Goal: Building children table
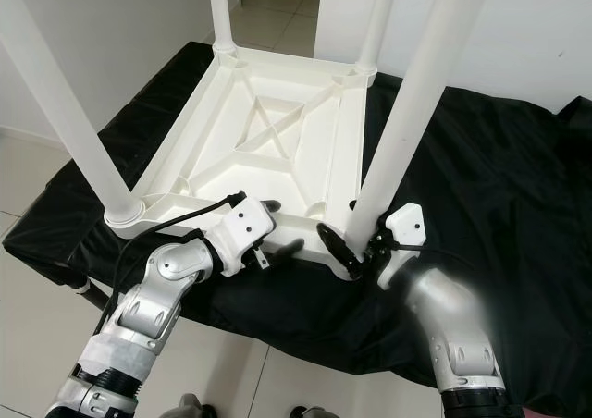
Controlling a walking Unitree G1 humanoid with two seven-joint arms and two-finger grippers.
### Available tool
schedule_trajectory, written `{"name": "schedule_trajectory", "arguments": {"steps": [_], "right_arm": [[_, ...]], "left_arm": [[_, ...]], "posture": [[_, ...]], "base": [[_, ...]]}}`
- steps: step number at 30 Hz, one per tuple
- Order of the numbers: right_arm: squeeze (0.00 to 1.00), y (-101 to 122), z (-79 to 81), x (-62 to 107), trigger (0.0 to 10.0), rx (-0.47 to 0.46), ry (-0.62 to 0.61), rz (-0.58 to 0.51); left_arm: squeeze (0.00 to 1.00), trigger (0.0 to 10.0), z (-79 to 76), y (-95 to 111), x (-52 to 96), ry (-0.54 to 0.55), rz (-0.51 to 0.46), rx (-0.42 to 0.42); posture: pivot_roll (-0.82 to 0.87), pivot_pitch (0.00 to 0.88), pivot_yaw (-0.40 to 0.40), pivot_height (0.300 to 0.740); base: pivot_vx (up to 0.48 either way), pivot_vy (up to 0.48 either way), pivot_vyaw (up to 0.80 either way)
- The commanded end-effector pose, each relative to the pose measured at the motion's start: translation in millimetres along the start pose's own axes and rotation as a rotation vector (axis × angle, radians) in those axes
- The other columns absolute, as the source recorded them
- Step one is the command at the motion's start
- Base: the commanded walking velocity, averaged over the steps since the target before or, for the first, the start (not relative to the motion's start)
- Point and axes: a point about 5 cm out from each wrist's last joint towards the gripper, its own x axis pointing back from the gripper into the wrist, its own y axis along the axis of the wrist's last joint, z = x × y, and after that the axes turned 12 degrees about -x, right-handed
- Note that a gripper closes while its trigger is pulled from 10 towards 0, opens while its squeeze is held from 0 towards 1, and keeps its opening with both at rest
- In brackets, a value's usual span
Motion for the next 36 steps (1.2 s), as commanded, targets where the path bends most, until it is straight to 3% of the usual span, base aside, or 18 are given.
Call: {"name": "schedule_trajectory", "arguments": {"steps": [1, 9, 10, 14, 15, 20, 22, 25, 32, 36], "right_arm": [[0.0, -5.6, -4.1, 6.2, 0.0, -0.007, -0.011, 0.018], [0.0, -8.5, -12.4, 10.7, 0.0, -0.003, -0.056, 0.021], [0.0, -8.4, -13.6, 10.8, 4.8, 0.002, -0.077, 0.014], [0.0, -8.5, -14.4, 10.7, 4.8, 0.005, -0.088, 0.009], [0.0, -7.9, -14.0, 9.7, 10.0, 0.0, -0.103, -0.004], [0.0, -5.8, -14.0, 7.5, 10.0, -0.018, -0.148, -0.039], [0.0, -4.6, -12.5, 4.5, 10.0, -0.045, -0.257, -0.112], [0.0, -6.9, -9.8, 3.6, 10.0, -0.069, -0.325, -0.153], [0.0, -15.3, -2.4, 4.6, 10.0, -0.12, -0.525, -0.215], [0.0, -17.0, -0.2, 3.9, 10.0, -0.135, -0.568, -0.222]], "left_arm": [[0.0, 10.0, -1.4, -0.9, 5.6, -0.021, -0.004, 0.002], [0.0, 10.0, 5.1, -4.7, 11.6, -0.049, 0.003, -0.028], [0.0, 10.0, 6.5, -4.9, 11.2, -0.044, 0.005, -0.033], [0.0, 10.0, 7.2, -4.8, 11.0, -0.041, 0.006, -0.035], [0.0, 10.0, 10.2, -4.4, 10.1, -0.014, 0.006, -0.047], [0.0, 10.0, 15.8, -6.7, 8.1, 0.031, 0.024, -0.035], [0.0, 10.0, 21.6, -10.0, 5.0, 0.09, 0.047, -0.011], [0.0, 10.0, 22.4, -10.7, 3.7, 0.112, 0.051, 0.008], [0.0, 10.0, 21.5, -11.7, -0.6, 0.163, 0.066, 0.025], [0.0, 10.0, 20.8, -12.1, -1.8, 0.171, 0.071, 0.031]], "posture": [[0.04, 0.104, -0.017, 0.74], [0.03, 0.096, -0.018, 0.74], [0.03, 0.094, -0.02, 0.74], [0.03, 0.094, -0.02, 0.74], [0.03, 0.094, -0.02, 0.74], [0.02, 0.09, -0.022, 0.74], [0.01, 0.09, -0.028, 0.74], [0.01, 0.088, -0.028, 0.74], [0.0, 0.083, -0.032, 0.74], [0.0, 0.086, -0.035, 0.74]], "base": [[0.0, 0.0, 0.0], [0.0, 0.0, 0.0], [0.0, 0.0, 0.0], [0.0, 0.0, 0.0], [0.0, 0.0, 0.0], [0.0, 0.0, 0.0], [0.0, 0.0, 0.0], [0.0, 0.0, 0.0], [0.0, 0.0, 0.0], [0.0, 0.0, 0.0]]}}
